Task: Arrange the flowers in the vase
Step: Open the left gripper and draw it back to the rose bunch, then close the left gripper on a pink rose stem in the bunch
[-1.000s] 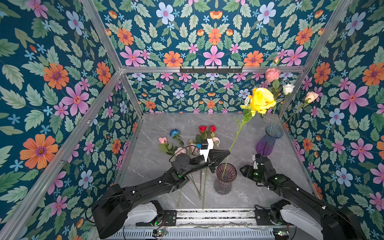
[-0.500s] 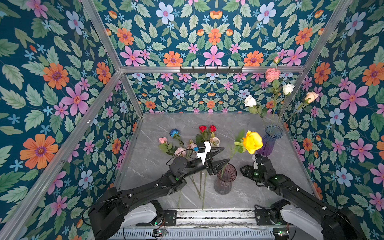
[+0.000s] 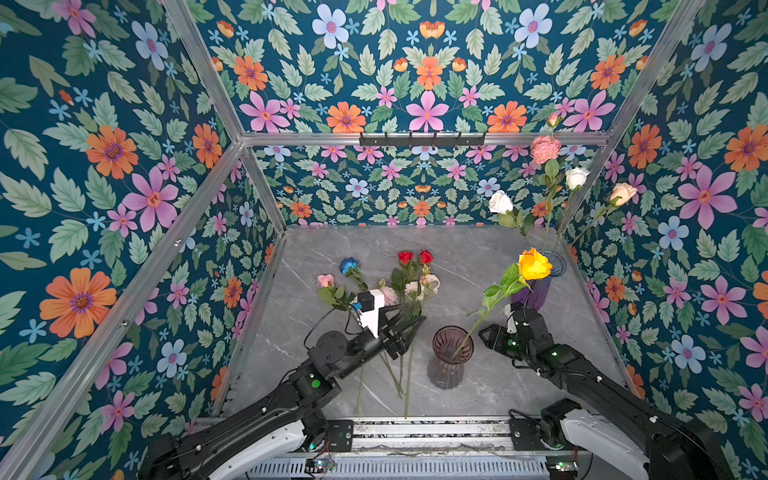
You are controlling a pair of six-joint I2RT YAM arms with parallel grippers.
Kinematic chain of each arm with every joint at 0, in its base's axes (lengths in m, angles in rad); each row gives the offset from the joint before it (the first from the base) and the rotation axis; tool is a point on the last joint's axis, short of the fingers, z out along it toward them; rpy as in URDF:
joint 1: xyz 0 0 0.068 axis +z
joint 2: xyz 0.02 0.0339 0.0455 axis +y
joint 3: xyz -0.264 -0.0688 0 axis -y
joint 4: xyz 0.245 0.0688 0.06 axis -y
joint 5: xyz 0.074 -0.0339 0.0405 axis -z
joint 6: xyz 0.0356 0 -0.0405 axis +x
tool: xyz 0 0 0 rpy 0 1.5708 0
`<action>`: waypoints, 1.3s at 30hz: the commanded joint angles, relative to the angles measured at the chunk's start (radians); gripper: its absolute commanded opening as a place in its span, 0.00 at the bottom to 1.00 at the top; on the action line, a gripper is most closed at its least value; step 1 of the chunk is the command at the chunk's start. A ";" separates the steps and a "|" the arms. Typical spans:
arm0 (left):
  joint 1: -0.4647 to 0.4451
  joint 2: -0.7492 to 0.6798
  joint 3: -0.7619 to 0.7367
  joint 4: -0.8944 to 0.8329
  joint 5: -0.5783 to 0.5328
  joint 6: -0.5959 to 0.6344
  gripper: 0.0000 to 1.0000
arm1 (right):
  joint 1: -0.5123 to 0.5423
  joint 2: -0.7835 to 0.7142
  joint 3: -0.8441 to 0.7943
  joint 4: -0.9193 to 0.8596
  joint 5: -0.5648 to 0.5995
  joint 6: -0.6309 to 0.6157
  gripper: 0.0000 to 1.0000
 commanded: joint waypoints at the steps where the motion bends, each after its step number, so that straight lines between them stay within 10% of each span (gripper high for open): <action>1: 0.002 -0.081 0.010 -0.438 -0.274 -0.228 0.57 | 0.001 -0.067 -0.037 -0.028 0.049 -0.007 0.56; 11: 0.002 -0.302 -0.089 -0.829 -0.441 -0.469 0.49 | 0.001 -0.419 -0.150 -0.108 0.081 0.043 0.55; 22: 0.012 0.090 -0.025 -0.815 -0.503 -0.389 0.51 | 0.001 -0.539 -0.154 -0.216 0.089 0.050 0.55; 31: 0.344 0.156 -0.161 -0.563 -0.101 -0.227 0.47 | 0.001 -0.598 -0.174 -0.226 0.106 0.038 0.55; 39: 0.382 0.333 -0.127 -0.457 -0.015 -0.124 0.44 | 0.001 -0.553 -0.072 -0.341 0.020 -0.095 0.55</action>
